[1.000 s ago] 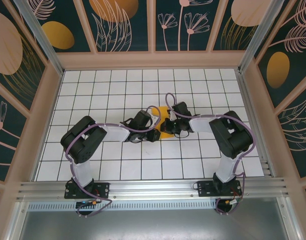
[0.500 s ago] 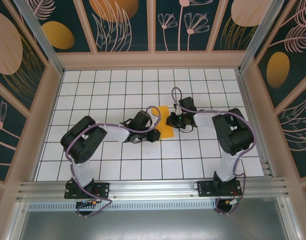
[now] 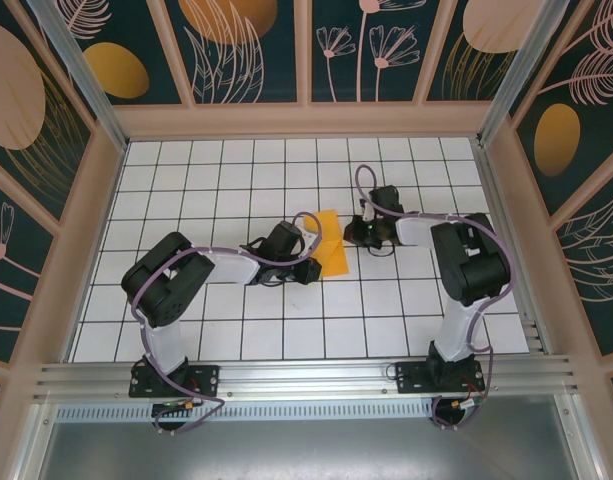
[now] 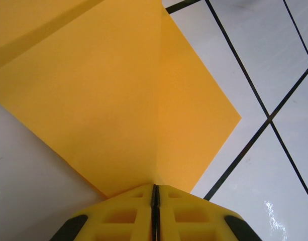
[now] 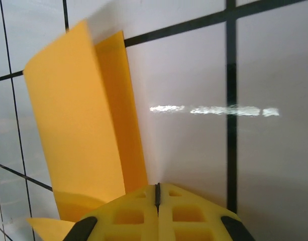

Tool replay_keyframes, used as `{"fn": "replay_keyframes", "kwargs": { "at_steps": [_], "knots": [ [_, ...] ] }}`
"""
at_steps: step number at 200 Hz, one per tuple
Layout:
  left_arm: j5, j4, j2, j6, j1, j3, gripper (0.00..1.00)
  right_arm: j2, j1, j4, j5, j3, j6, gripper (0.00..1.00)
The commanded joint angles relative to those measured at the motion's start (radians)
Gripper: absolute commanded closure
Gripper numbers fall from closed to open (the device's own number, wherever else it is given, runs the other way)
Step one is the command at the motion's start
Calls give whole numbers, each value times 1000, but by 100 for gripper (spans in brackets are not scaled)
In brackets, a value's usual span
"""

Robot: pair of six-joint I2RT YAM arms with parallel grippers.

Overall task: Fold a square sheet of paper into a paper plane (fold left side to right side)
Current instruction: Fold the triangle a second time at the center of the table.

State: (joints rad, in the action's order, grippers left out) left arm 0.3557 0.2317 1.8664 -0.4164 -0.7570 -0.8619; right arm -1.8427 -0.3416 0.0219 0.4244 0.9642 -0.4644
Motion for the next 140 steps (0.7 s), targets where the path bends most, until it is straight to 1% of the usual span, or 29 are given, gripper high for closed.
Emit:
{"fn": "replay_keyframes", "kwargs": {
  "at_steps": [1, 31, 59, 78, 104, 140],
  "knots": [
    [-4, -112, 49, 5, -10, 44, 88, 103, -1, 27, -8, -2, 16, 100],
    [-6, -112, 45, 5, -9, 43, 88, 132, -67, 4, 33, -44, -25, 100],
    [-8, -114, 42, 7, -9, 44, 88, 113, -131, -62, 55, -74, -76, 100],
    [-8, -117, 40, 8, -10, 40, 88, 62, -132, -70, 52, -58, -75, 100],
    [-9, -118, 32, 10, -10, 39, 88, -6, -118, -26, 6, -13, -48, 100],
    [-12, -126, 3, 14, -10, 34, 88, -35, -99, -1, -7, -15, -43, 100]
  ]
}}
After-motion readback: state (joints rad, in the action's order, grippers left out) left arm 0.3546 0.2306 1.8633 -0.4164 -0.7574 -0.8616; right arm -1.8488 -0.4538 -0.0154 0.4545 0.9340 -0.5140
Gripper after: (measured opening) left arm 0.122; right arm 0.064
